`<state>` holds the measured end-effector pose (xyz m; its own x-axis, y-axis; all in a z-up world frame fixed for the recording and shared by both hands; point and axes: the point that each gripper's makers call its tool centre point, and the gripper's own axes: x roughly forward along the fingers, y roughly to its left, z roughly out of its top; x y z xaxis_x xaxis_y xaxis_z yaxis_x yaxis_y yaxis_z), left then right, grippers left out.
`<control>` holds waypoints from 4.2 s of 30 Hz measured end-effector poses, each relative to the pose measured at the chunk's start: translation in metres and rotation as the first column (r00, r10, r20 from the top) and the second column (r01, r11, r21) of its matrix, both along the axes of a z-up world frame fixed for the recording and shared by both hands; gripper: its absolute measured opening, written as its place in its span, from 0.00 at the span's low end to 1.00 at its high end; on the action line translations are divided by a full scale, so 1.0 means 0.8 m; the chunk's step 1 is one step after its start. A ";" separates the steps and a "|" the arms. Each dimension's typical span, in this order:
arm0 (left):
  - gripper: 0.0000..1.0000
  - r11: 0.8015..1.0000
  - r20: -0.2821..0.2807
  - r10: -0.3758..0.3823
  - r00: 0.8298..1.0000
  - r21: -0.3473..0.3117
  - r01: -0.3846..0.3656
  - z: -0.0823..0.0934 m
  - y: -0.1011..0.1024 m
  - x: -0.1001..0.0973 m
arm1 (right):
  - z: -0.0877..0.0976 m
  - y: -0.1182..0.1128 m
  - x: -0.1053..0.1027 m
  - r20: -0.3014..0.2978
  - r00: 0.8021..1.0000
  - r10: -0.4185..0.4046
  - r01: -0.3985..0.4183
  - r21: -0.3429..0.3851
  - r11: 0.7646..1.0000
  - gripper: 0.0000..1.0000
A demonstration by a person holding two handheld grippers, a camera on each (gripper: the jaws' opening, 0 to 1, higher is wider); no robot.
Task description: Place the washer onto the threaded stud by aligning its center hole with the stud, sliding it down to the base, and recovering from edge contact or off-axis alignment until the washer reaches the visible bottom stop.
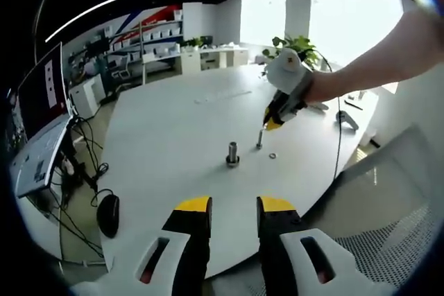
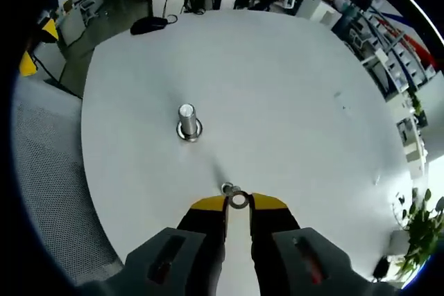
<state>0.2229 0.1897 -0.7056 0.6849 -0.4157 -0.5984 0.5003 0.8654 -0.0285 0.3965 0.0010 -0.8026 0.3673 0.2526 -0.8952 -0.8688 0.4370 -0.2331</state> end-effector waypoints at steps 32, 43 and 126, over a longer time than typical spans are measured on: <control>0.23 1.000 -0.018 0.001 1.000 -0.016 -0.001 -0.003 -0.001 0.000 | -0.039 0.002 0.002 -0.073 0.997 0.037 -0.042 -0.066 0.997 0.14; 0.23 1.000 -0.030 0.002 1.000 -0.030 -0.003 -0.005 -0.001 0.000 | -0.063 0.004 0.002 -0.121 0.992 0.029 -0.040 -0.090 0.995 0.14; 0.22 1.000 -0.046 0.010 0.999 -0.026 -0.011 -0.009 0.002 0.000 | -0.098 -0.016 -0.061 -0.333 0.942 0.030 -0.130 -0.282 0.951 0.15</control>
<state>0.2229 0.1911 -0.7128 0.6612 -0.4247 -0.6184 0.4891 0.8691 -0.0740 0.3480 -0.0115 -0.8812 0.0372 -0.0256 -0.9990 -0.9472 0.3176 -0.0434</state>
